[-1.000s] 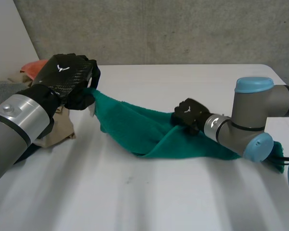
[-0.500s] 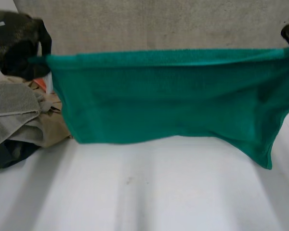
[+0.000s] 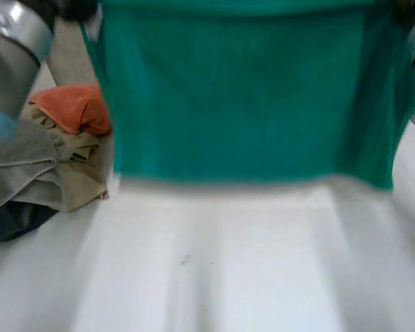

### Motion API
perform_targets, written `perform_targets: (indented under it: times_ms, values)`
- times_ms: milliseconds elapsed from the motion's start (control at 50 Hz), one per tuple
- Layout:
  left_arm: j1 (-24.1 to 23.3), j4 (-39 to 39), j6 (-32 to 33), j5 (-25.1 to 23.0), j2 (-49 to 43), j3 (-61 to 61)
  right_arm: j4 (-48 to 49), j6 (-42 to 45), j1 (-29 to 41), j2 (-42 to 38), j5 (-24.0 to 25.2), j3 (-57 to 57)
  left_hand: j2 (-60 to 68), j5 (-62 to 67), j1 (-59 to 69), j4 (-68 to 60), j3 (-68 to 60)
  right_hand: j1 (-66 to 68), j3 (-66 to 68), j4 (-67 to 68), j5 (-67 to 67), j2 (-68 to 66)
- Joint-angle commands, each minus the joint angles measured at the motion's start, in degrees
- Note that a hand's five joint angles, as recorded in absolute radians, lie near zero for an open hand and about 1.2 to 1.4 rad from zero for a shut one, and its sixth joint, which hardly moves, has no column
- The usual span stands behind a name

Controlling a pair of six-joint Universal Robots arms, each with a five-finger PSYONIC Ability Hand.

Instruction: Fold the laundry.

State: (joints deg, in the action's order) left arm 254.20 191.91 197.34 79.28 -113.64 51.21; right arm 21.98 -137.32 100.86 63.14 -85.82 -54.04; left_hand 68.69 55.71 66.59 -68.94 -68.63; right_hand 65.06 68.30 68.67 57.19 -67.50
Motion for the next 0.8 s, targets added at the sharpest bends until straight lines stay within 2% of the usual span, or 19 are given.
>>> perform_targets:
  times_ms: [20, 160, 320, 420, 580, 600, 620, 700, 800]
  values:
    - [0.33, 12.97, -3.46, 2.28, 2.63, 0.81, 21.96, -11.39, -1.19, 4.53, 0.82, -8.0, 11.31, 14.29, 13.41, -11.06, -11.37, 14.94, 11.69, 11.33, 12.81, -12.5]
    - [1.92, 5.41, -3.28, 2.37, 3.6, 9.77, 14.51, -11.04, -2.24, 5.41, 5.74, -15.91, 11.31, 14.29, 13.41, -11.06, -11.37, 14.94, 11.69, 11.33, 12.81, -12.5]
    - [1.74, 5.84, -1.7, -0.44, 5.09, 29.19, 2.46, -8.05, -3.56, 3.22, 9.79, -25.57, 11.31, 14.29, 13.41, -11.06, -11.37, 14.94, 11.69, 11.33, 12.81, -12.5]
    - [1.21, 6.37, 2.59, -2.11, 4.22, 41.57, -4.65, -4.98, -4.09, -0.02, 12.77, -32.95, 11.31, 14.29, 13.41, -11.06, -11.37, 14.94, 11.69, 11.33, 12.81, -12.5]
    - [1.39, 8.39, 9.28, -3.6, 2.02, 50.03, -13.19, 1.09, -5.76, -4.34, 13.4, -34.02, 11.31, 14.29, 13.41, -11.06, -11.37, 13.59, 10.34, 9.97, 11.45, -11.15]
    - [1.48, 8.48, 9.72, -3.78, 2.19, 50.38, -13.8, 1.09, -6.02, -4.17, 13.31, -33.85, 11.31, 14.29, 13.41, -11.06, -11.37, 9.24, 6.0, 5.63, 7.11, -6.8]
    - [1.82, 8.39, 10.07, -3.87, 2.63, 50.91, -15.11, 0.66, -6.54, -3.64, 13.48, -33.59, 11.31, 14.29, 13.41, -11.06, -11.37, -2.62, -5.87, -6.24, -4.76, 5.06]
    - [2.62, 7.87, 9.64, -4.04, 4.82, 52.05, -17.49, -0.66, -7.69, -1.19, 13.83, -33.67, 11.31, 14.29, 13.41, -11.06, -11.37, -30.77, -34.02, -34.38, -32.91, 33.21]
    - [3.32, 7.25, 8.32, -4.92, 7.2, 53.37, -19.17, -0.05, -9.01, 1.72, 15.76, -32.97, 11.31, 14.29, 13.41, -11.06, -11.37, -42.26, -45.51, -45.88, -44.4, 44.7]
